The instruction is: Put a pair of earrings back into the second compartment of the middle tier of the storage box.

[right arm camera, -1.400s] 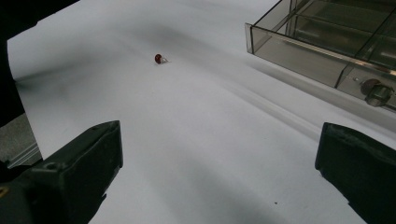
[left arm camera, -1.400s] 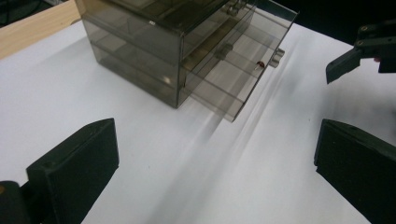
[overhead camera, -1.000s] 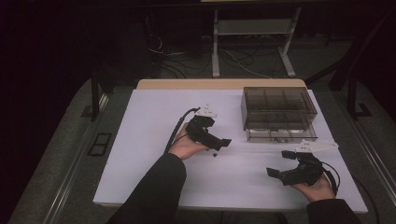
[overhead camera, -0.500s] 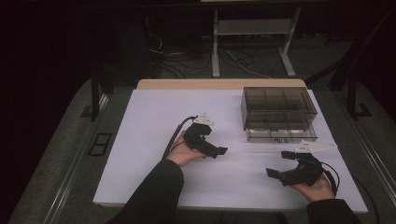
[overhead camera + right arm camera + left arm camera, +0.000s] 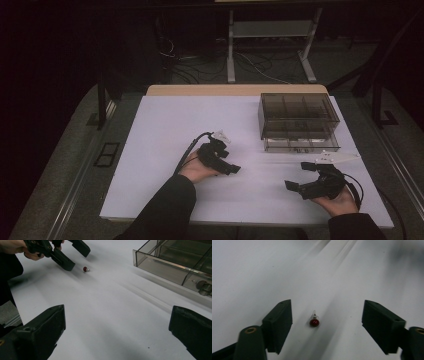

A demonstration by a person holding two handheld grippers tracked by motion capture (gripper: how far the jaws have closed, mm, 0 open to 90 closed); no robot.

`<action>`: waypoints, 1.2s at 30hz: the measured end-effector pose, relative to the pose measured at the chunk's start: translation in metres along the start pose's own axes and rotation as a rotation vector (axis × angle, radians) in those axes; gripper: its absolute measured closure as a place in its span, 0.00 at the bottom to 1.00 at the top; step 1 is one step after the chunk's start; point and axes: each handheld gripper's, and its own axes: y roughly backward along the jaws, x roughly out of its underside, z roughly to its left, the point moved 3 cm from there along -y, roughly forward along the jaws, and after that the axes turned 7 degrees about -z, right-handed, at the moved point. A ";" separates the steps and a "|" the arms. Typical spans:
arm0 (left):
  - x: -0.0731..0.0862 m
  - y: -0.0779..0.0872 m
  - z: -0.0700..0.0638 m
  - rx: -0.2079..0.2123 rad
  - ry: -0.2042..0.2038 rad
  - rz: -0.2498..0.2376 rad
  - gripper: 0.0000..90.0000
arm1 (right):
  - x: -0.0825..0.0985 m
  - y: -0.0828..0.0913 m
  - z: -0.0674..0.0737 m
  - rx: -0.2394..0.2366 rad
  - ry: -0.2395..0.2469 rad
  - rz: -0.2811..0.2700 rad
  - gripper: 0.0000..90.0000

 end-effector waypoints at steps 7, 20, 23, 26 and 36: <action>0.003 -0.004 0.002 -0.032 -0.008 0.036 0.57 | 0.000 0.000 0.000 0.000 0.003 -0.003 0.00; 0.009 -0.012 0.001 -0.097 -0.069 0.066 0.84 | 0.000 0.000 0.000 -0.002 0.000 0.002 0.00; 0.009 -0.012 0.002 -0.099 -0.076 0.068 0.87 | 0.000 0.000 0.000 -0.001 0.003 0.000 0.00; 0.009 -0.013 0.001 -0.098 -0.057 0.053 0.87 | 0.000 0.000 0.000 -0.002 0.000 0.002 0.00; -0.007 -0.005 -0.001 -0.055 -0.058 0.028 0.88 | 0.000 0.000 0.000 -0.001 0.000 0.002 0.00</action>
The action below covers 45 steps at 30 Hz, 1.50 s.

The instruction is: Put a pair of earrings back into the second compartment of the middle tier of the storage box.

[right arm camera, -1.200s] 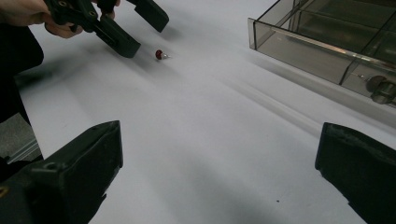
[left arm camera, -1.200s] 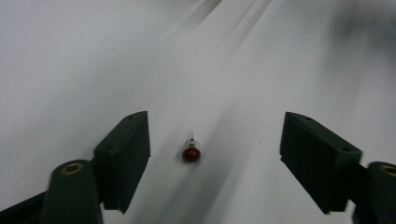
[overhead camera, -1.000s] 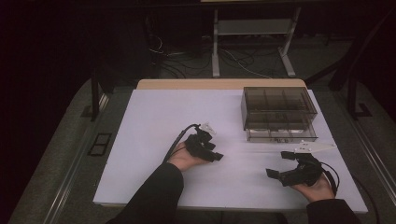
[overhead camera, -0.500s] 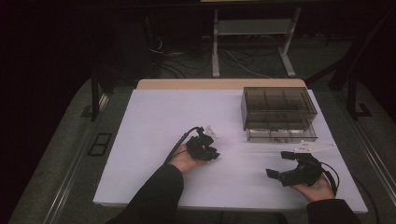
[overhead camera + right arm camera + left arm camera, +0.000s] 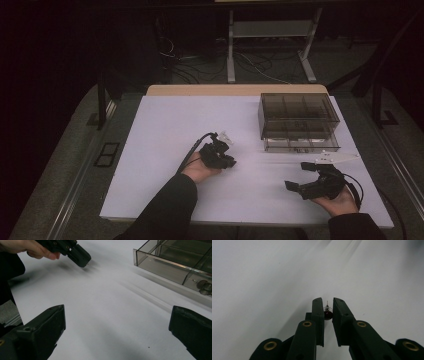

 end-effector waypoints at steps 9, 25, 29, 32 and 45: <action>-0.033 0.005 -0.007 0.034 -0.037 -0.038 0.88 | 0.000 0.000 -0.001 0.000 0.005 -0.004 0.00; -0.075 0.004 -0.019 0.086 -0.089 -0.090 0.88 | 0.000 0.001 -0.002 -0.002 0.006 -0.007 0.00; -0.087 0.001 -0.022 0.096 -0.104 -0.103 0.88 | 0.000 0.001 -0.001 -0.003 0.006 -0.008 0.00; -0.096 -0.001 -0.027 0.105 -0.123 -0.100 0.88 | 0.000 0.001 -0.002 -0.005 0.007 -0.008 0.00; -0.135 -0.014 -0.039 0.131 -0.163 -0.106 0.88 | 0.000 0.001 -0.002 -0.006 0.005 -0.009 0.00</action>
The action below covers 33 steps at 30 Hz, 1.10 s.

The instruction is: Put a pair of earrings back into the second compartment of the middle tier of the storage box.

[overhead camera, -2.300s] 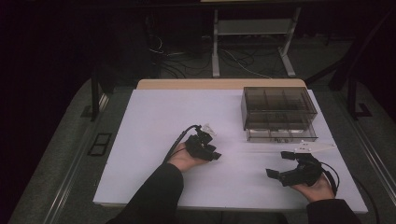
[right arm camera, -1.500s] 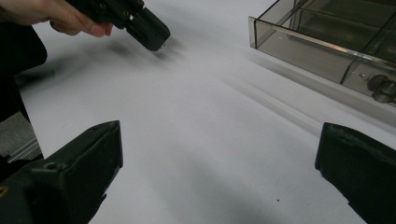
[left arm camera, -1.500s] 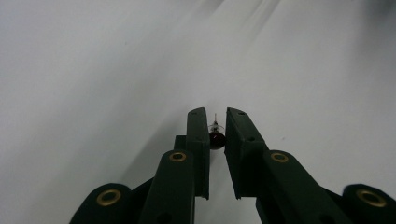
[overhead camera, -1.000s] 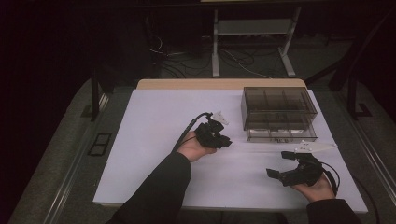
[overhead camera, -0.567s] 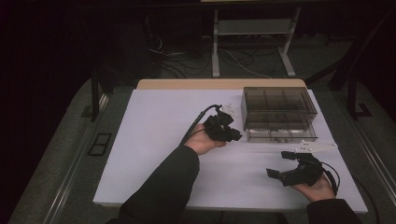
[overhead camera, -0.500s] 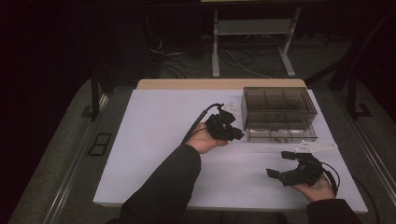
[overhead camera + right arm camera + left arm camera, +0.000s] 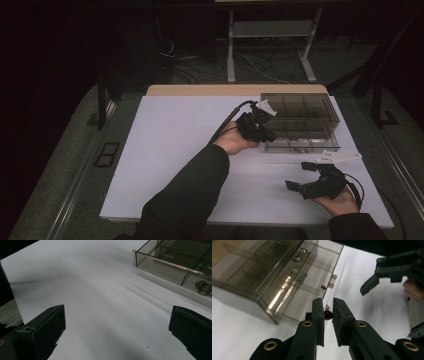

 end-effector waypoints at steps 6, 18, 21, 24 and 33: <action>-0.013 -0.011 -0.003 0.012 -0.029 0.005 0.88 | 0.000 0.000 0.000 -0.003 0.002 0.003 0.00; -0.031 -0.037 -0.003 0.015 -0.027 -0.004 0.88 | 0.000 0.000 0.001 -0.006 0.003 0.002 0.00; -0.031 -0.045 -0.002 0.015 -0.020 -0.014 0.88 | 0.000 0.000 0.001 -0.008 0.002 0.002 0.00; -0.029 -0.054 -0.001 0.026 -0.007 -0.013 0.88 | 0.000 0.000 0.001 -0.009 0.002 0.002 0.00; -0.022 -0.078 0.003 0.028 0.030 -0.049 0.88 | 0.000 0.000 0.002 -0.011 -0.004 0.007 0.00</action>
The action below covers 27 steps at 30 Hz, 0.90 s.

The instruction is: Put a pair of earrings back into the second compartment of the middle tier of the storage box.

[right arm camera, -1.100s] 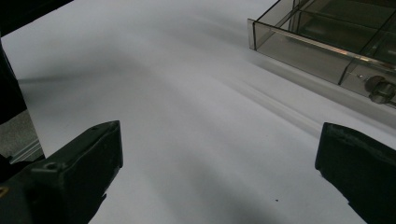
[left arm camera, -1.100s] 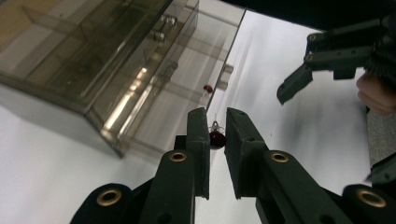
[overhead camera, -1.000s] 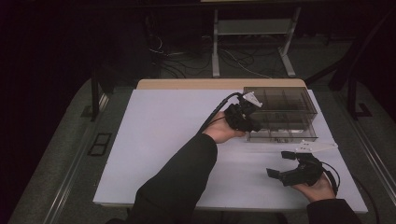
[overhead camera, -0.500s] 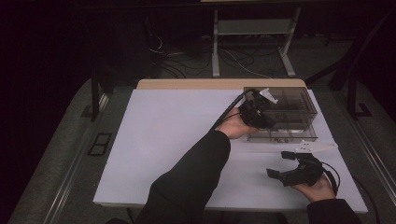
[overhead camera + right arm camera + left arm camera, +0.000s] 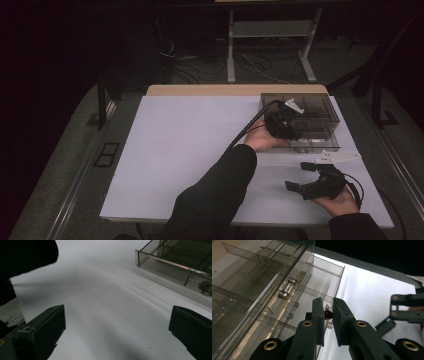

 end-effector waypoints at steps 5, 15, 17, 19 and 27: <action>0.006 -0.015 0.002 0.000 0.026 -0.013 0.88 | 0.000 0.000 -0.001 0.000 0.005 -0.006 0.00; 0.012 -0.025 0.008 -0.024 0.043 -0.012 0.87 | 0.000 0.000 -0.001 -0.001 0.005 -0.006 0.00; 0.011 -0.024 0.008 -0.019 0.059 -0.024 0.84 | 0.000 0.000 -0.001 -0.002 0.006 -0.005 0.00; 0.011 -0.021 0.008 -0.002 0.063 -0.022 0.77 | 0.000 0.001 -0.001 -0.002 0.001 -0.002 0.00; 0.008 0.002 0.009 0.007 0.073 -0.047 0.51 | 0.000 0.001 0.000 0.001 0.000 -0.002 0.00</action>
